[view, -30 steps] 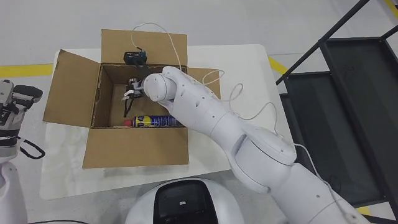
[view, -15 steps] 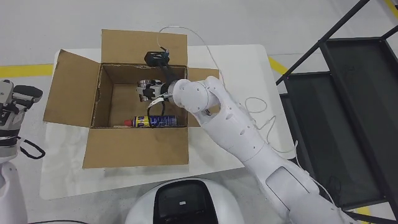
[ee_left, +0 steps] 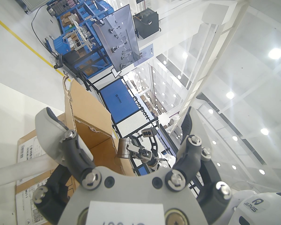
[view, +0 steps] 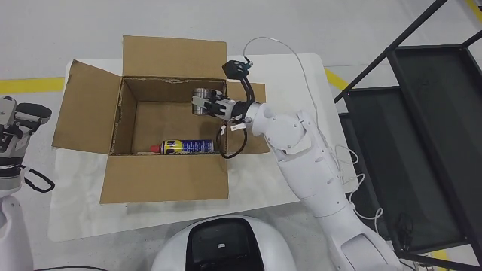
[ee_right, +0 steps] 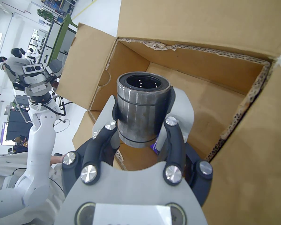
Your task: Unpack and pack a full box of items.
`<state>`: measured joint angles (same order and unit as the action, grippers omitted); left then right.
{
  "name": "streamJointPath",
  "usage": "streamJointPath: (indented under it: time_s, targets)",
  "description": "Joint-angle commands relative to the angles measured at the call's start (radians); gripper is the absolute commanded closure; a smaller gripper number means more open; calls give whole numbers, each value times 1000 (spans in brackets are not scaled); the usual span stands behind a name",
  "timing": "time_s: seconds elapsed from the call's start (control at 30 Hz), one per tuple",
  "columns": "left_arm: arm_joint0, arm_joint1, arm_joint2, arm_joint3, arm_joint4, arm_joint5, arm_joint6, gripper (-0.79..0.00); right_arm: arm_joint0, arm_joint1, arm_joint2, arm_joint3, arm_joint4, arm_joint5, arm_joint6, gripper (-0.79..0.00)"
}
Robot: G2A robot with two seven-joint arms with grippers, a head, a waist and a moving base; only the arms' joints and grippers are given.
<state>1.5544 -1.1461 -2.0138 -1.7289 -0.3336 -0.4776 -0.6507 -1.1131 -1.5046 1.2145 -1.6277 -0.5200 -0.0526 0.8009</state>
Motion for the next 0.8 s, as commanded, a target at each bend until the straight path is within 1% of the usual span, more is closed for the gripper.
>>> streamJointPath:
  time_s: [0.0,0.63,0.7,0.77]
  targets:
    - [0,0,0,0,0,0,0,-785,-4,1,1,-2,7,-6,9,0]
    - [0,0,0,0,0,0,0,-785,-4,1,1,-2,7,-6,9,0]
    - [0,0,0,0,0,0,0,-785,-16,4,3,-24,14,-36,-1,0]
    - [0,0,0,0,0,0,0,-785,-46,14,43,-64,13,-79,-13,0]
